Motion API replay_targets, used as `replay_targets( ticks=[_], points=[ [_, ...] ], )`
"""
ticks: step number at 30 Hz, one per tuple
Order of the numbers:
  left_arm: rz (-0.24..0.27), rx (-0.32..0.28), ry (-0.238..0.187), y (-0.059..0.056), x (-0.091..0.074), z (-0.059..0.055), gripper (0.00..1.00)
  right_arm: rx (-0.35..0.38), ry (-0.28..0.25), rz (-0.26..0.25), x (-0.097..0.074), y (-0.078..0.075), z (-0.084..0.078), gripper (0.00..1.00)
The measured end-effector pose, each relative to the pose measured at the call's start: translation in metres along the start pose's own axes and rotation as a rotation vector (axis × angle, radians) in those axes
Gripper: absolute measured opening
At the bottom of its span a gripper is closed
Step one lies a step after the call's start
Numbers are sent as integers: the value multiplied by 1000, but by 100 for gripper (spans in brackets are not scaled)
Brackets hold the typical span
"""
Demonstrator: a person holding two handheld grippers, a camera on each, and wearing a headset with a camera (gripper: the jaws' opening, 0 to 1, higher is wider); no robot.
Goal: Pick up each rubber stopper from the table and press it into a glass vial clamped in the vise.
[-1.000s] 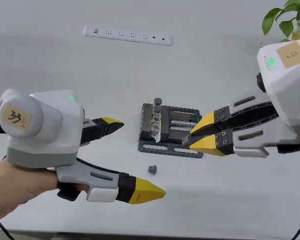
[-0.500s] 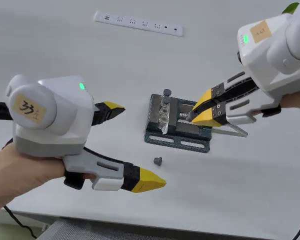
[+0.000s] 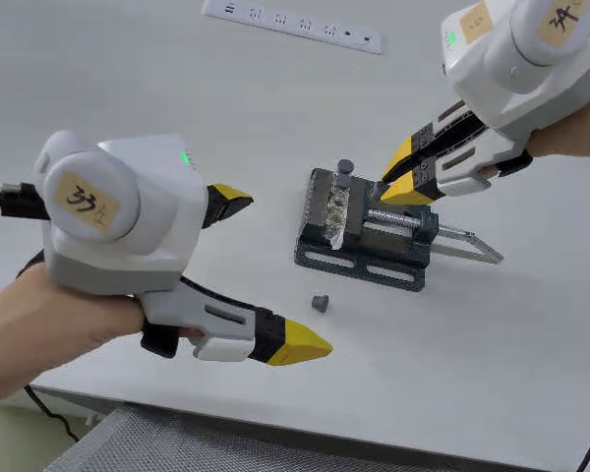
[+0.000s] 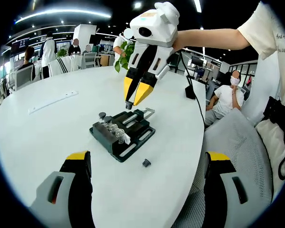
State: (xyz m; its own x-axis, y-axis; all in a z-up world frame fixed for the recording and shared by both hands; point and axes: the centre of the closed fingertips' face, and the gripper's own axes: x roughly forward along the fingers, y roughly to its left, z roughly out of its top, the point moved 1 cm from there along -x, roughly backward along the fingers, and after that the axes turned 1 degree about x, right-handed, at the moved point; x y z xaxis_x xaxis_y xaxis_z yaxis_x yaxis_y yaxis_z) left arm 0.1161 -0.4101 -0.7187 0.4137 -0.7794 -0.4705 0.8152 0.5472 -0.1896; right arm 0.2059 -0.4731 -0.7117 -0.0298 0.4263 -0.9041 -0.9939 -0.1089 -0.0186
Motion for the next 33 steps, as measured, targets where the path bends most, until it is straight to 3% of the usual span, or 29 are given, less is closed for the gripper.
replay_targets(
  ticks=[16, 27, 33],
  points=[
    [18, -4, 18, 2, 2, -7, 99, -117, 101, 46, 18, -14, 6, 5],
    [26, -2, 39, 5, 2, -14, 99, -152, 139, 84, 34, -19, 4, 5],
    [27, -19, 31, 5, 2, -15, 99, -167, 144, 99, 38, -17, 7, 5]
  ],
)
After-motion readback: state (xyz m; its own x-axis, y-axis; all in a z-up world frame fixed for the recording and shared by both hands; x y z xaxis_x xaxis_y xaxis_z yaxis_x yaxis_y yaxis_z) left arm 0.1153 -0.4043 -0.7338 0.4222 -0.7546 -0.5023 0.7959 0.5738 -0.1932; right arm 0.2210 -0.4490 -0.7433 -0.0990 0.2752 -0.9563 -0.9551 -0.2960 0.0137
